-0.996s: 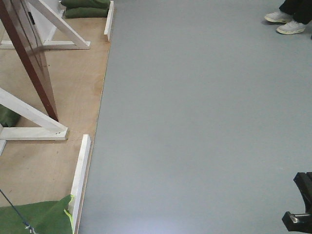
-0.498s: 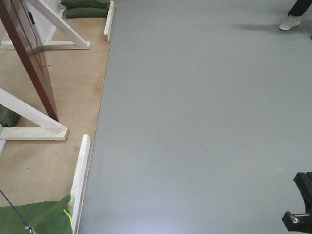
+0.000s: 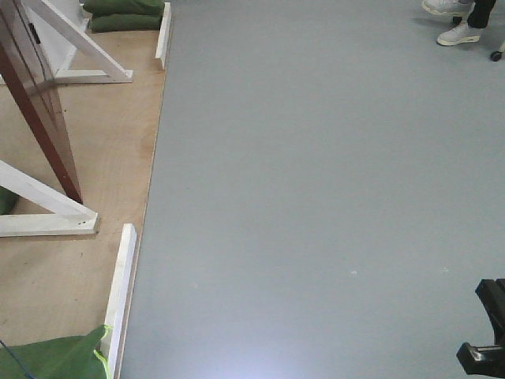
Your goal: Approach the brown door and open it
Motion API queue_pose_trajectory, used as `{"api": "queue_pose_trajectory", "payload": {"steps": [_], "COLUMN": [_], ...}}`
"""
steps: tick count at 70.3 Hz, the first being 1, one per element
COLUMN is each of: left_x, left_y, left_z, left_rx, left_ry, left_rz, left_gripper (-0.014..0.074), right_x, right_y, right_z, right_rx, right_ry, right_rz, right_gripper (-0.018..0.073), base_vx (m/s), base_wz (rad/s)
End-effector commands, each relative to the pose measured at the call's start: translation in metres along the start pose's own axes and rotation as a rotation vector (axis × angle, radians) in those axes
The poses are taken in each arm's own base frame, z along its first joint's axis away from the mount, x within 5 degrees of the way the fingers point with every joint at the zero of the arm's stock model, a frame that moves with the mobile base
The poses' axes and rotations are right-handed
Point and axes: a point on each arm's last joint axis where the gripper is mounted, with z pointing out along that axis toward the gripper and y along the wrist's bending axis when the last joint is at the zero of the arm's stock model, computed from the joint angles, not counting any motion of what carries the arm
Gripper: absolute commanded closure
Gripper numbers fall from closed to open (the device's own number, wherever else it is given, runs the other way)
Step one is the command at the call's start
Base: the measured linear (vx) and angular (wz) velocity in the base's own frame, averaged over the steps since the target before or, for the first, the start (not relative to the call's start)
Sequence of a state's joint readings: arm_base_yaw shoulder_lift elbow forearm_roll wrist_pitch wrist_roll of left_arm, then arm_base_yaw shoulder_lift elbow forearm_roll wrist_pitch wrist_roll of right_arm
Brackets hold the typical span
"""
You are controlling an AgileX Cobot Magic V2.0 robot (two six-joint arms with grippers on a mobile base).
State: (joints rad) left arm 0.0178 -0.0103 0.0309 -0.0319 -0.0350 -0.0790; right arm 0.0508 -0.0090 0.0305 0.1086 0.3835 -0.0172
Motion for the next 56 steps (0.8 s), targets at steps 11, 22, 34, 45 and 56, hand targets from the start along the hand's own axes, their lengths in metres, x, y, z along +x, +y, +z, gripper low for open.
{"api": "queue_pose_trajectory", "payload": {"steps": [11, 22, 34, 45, 56], "left_x": [-0.0005, -0.0005, -0.0005, -0.0005, -0.0005], "left_y": [0.0002, 0.0002, 0.0002, 0.0002, 0.0002], "left_z": [-0.0019, -0.0019, -0.0019, -0.0019, -0.0019], "left_rx": [0.006, 0.006, 0.006, 0.006, 0.006], "left_ry": [-0.078, -0.078, -0.078, -0.078, -0.078], "left_rz": [-0.008, -0.008, -0.008, -0.008, -0.008], "left_gripper": [0.0580, 0.0580, 0.0580, 0.0580, 0.0580], "right_x": [-0.0072, -0.0072, -0.0072, -0.0072, -0.0072], "right_y": [-0.0003, -0.0003, -0.0003, -0.0003, -0.0003], "right_z": [-0.0011, -0.0011, -0.0011, -0.0011, -0.0011], "right_rx": [0.004, 0.004, 0.004, 0.004, 0.004], "right_ry": [-0.094, -0.094, -0.094, -0.094, -0.094], "right_rz": [-0.016, -0.016, -0.016, -0.016, -0.016], "right_gripper": [0.0559, 0.0559, 0.0559, 0.0559, 0.0559], "base_vx": [0.08, 0.10, 0.11, 0.13, 0.16], "base_wz": [-0.02, 0.05, 0.02, -0.12, -0.14]}}
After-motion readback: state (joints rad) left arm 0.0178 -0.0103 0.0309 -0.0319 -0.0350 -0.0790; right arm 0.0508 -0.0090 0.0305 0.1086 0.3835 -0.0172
